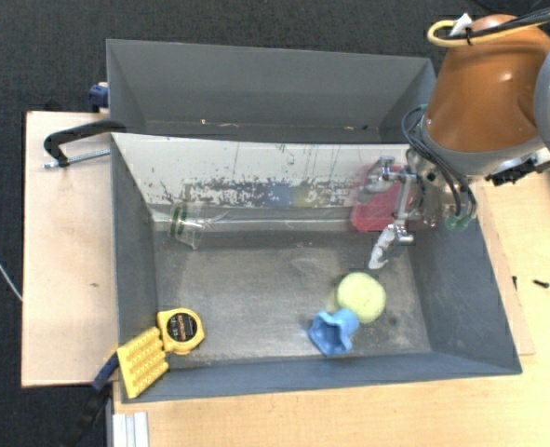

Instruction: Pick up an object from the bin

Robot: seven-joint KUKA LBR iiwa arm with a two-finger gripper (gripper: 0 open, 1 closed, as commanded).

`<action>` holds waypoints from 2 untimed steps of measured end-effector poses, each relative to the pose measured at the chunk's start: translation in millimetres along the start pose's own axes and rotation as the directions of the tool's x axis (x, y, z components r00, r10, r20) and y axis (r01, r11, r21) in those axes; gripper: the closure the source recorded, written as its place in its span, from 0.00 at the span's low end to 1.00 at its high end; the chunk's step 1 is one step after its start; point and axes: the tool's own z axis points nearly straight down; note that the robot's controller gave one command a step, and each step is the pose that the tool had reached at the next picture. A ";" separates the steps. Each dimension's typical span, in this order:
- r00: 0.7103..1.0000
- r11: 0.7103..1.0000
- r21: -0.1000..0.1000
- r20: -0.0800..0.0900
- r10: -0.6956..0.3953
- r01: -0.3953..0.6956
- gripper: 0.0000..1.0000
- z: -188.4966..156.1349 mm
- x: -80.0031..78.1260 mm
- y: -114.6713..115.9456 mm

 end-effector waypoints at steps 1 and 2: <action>0.993 0.993 0.000 0.001 -0.119 0.119 0.00 54.0 20.3 -1.7; 0.924 0.924 -0.001 -0.001 -0.382 0.382 0.00 77.2 62.8 -14.8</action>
Offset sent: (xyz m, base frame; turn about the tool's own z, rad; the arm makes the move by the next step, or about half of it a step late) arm -0.0676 -0.0176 -0.0800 -0.3953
